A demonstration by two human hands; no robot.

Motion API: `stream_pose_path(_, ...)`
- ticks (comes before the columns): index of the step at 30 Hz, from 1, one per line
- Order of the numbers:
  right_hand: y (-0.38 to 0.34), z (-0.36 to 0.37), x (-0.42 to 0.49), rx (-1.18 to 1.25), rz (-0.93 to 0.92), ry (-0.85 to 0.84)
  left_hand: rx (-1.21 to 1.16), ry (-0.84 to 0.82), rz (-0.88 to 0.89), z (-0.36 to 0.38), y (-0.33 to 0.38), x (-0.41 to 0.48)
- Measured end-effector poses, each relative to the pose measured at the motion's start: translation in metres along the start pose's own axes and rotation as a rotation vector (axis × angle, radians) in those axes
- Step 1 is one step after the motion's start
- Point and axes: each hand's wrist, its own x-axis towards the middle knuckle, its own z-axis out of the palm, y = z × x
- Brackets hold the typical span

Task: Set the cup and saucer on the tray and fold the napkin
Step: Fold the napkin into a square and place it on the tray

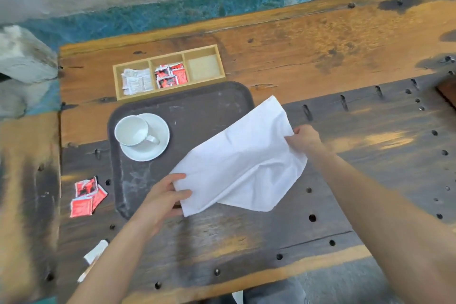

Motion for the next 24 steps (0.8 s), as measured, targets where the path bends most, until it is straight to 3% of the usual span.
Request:
stream_pose_path(2, -0.008, 0.007, -0.006, 0.03, -0.063, 0.06, 0.223, 0.12, 0.101, -0.001, -0.001, 0.0)
stream_pose_path(5, -0.023, -0.008, -0.024, 0.12, -0.383, 0.129, 0.617, 0.308, 0.385, 0.005, 0.02, -0.004)
stream_pose_path(8, -0.053, -0.039, -0.059, 0.039, -0.757, 0.011, 0.65, 0.256, 0.717, 0.026, 0.076, -0.017)
stream_pose_path(11, -0.091, -0.071, -0.108, -0.05, -0.976, -0.133, 0.78, 0.144, 1.008, 0.052, 0.143, -0.032)
stream_pose_path(14, -0.124, -0.099, -0.149, -0.078, -1.07, -0.18, 0.977, 0.087, 1.155, 0.069, 0.197, -0.048)
stream_pose_path(17, -0.145, -0.129, -0.173, -0.05, -1.097, -0.164, 1.162, 0.238, 1.273, 0.063, 0.232, -0.069)
stream_pose_path(20, -0.151, -0.156, -0.179, -0.069, -1.078, -0.133, 1.07, 0.231, 1.287, 0.043, 0.256, -0.092)
stream_pose_path(24, -0.142, -0.17, -0.169, -0.303, -0.979, -0.101, 1.03, 0.281, 1.254, 0.018, 0.28, -0.121)
